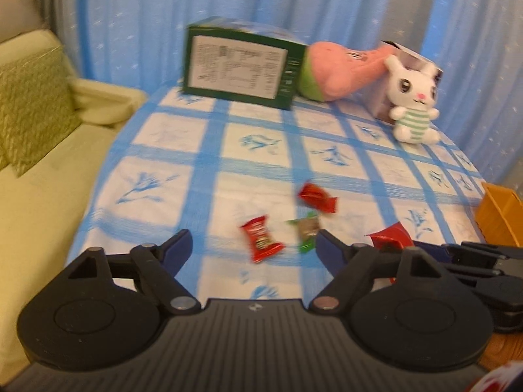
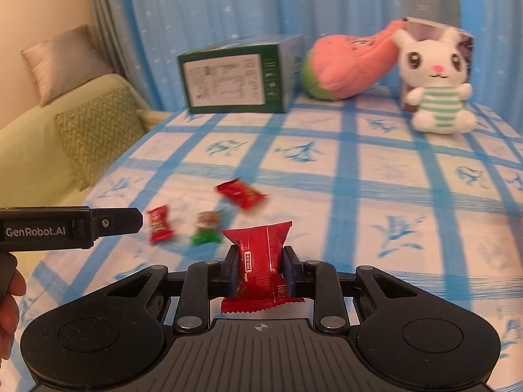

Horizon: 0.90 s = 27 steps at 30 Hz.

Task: Organize snacks
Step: 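Grasp the red packet with the right tool while the left tool grasps the green-wrapped brown candy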

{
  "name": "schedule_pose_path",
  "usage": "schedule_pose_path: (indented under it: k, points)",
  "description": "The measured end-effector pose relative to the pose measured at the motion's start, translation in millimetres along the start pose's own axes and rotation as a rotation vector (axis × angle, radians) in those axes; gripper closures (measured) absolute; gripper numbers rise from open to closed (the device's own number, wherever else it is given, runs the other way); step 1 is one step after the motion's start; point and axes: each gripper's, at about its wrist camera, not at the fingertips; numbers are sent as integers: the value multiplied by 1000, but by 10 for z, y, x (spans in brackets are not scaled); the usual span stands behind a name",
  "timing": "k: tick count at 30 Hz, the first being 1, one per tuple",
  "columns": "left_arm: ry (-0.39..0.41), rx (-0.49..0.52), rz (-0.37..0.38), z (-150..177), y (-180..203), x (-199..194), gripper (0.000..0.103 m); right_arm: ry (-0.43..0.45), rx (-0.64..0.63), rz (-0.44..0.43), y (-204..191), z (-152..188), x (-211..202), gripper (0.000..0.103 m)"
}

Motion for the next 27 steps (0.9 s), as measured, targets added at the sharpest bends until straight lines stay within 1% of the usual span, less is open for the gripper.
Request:
schedule_pose_path:
  k: [4,7,11,17,19,20,22,27]
  points:
    - [6,23,41,-1,177,147,36,0,19,35,169,1,-15,76]
    - [12,34,58,5,283,264,41,0,32,55,268,19,-30,76]
    - [-4,33,65,30,368,420,52,2,49,71,392,36,-51,76]
    - [-37,68,61,97,488,599,61,12,58,89,505,28,-79,76]
    - [-47,69,52,117,505,641,69,14,62,93,533,19,-82,76]
    - [-51,70,48,124,511,654,75,16,63,96,543,16,-86,76]
    - [-59,87,32,138,531,674,82,17,66,99,563,10,-100,76]
    - [-64,89,22,130,544,631,83,22,72,104,598,-8,-149,76]
Point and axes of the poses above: each gripper's, at about its wrist camera, not at the fingertips, and x roughly the way its jaws point, y to its right, z to its underside, and after that the axes turned 13 degrees about y, right-handed
